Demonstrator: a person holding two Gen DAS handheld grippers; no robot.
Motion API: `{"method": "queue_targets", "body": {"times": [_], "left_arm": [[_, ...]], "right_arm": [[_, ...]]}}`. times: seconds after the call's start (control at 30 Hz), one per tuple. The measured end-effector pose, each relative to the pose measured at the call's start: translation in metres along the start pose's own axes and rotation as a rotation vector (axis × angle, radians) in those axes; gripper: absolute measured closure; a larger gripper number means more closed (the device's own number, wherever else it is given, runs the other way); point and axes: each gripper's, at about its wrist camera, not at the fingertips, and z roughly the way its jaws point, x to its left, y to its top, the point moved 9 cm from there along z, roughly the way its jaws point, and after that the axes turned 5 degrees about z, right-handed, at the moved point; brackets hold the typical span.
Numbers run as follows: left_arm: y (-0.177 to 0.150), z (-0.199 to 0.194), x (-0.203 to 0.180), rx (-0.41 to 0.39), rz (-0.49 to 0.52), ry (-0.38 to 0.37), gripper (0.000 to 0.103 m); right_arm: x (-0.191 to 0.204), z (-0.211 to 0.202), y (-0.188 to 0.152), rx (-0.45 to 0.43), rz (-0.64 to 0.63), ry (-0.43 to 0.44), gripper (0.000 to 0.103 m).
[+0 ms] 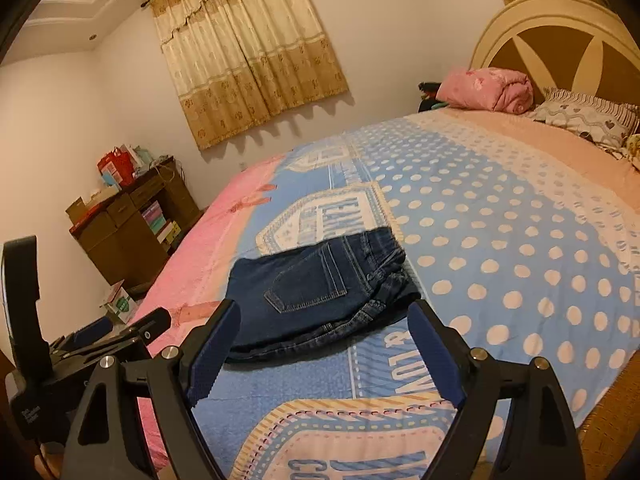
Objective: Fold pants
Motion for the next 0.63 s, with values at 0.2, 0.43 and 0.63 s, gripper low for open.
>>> {"method": "queue_targets", "body": {"times": [0.2, 0.43, 0.63], "left_arm": [[-0.005, -0.009, 0.009, 0.033, 0.046, 0.171, 0.0], [-0.012, -0.017, 0.01, 0.024, 0.052, 0.159, 0.0], [-0.011, -0.026, 0.013, 0.008, 0.056, 0.162, 0.0]], "right_arm": [[0.004, -0.014, 0.003, -0.014, 0.003, 0.007, 0.016], [0.009, -0.024, 0.0, -0.012, 0.03, 0.033, 0.016], [0.013, -0.026, -0.002, -0.011, 0.025, 0.041, 0.016]]}}
